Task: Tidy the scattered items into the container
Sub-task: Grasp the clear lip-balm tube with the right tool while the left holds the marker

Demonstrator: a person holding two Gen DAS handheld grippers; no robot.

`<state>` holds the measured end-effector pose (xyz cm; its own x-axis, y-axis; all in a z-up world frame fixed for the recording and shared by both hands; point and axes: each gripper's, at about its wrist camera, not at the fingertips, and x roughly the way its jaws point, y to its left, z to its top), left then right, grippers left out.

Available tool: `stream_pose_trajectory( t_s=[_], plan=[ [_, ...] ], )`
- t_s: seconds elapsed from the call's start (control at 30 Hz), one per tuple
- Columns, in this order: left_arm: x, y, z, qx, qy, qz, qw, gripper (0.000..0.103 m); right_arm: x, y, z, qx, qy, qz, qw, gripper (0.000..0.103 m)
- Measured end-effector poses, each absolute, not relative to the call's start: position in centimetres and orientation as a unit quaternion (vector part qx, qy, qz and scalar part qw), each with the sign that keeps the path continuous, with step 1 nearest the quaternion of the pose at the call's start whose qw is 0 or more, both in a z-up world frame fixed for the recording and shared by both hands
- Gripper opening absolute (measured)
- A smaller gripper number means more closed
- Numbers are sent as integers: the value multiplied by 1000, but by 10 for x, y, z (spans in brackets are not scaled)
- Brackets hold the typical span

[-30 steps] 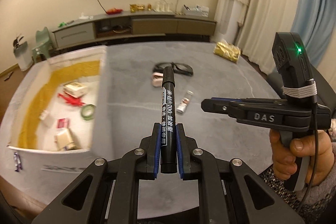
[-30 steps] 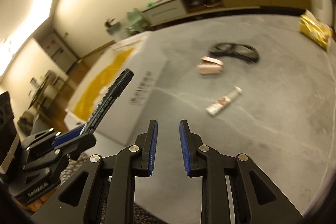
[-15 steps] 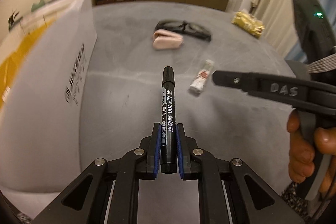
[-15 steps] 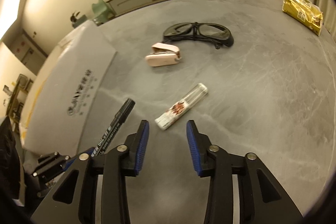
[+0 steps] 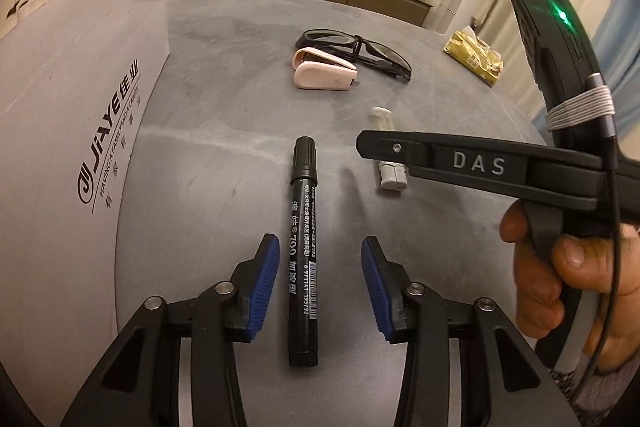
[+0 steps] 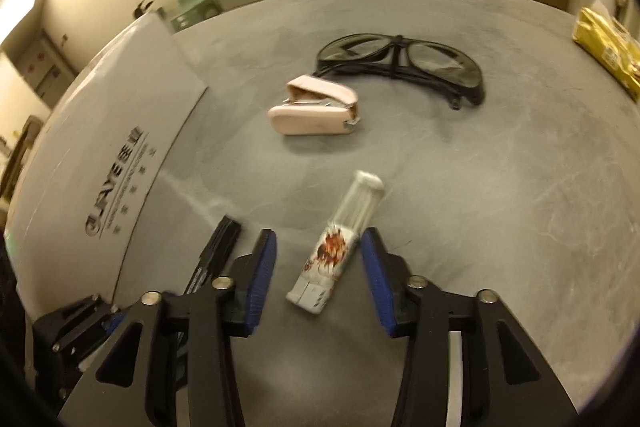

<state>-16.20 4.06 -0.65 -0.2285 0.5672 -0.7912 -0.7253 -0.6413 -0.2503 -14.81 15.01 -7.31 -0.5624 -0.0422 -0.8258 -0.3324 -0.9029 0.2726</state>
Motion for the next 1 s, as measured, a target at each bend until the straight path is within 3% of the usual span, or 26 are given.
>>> stream_pose_trajectory(
  t_s=[0.13, 0.2, 0.3, 0.33, 0.37, 0.4, 1.0],
  plan=[
    [-160, 36, -7, -457, 88, 778, 422, 43, -134, 148, -73, -466, 210, 857, 61, 31],
    [-161, 38, -7, -451, 93, 779, 425, 43, -137, 148, -72, -461, 206, 861, 64, 45],
    [-161, 45, -7, -444, 114, 781, 424, 40, -151, 148, -74, -443, 197, 871, 75, 47],
    [-161, 48, -7, -443, 121, 782, 422, 34, -154, 146, -74, -439, 183, 876, 73, 45],
    [-161, 50, -8, -441, 127, 784, 419, 18, -155, 145, -75, -441, 170, 878, 77, 28],
    [-162, 50, -8, -441, 129, 785, 416, 14, -154, 144, -75, -446, 168, 875, 78, 19],
    [-145, 28, 26, -437, 104, 805, 386, 14, -107, 114, -46, -435, 209, 876, 20, 19]
  ],
)
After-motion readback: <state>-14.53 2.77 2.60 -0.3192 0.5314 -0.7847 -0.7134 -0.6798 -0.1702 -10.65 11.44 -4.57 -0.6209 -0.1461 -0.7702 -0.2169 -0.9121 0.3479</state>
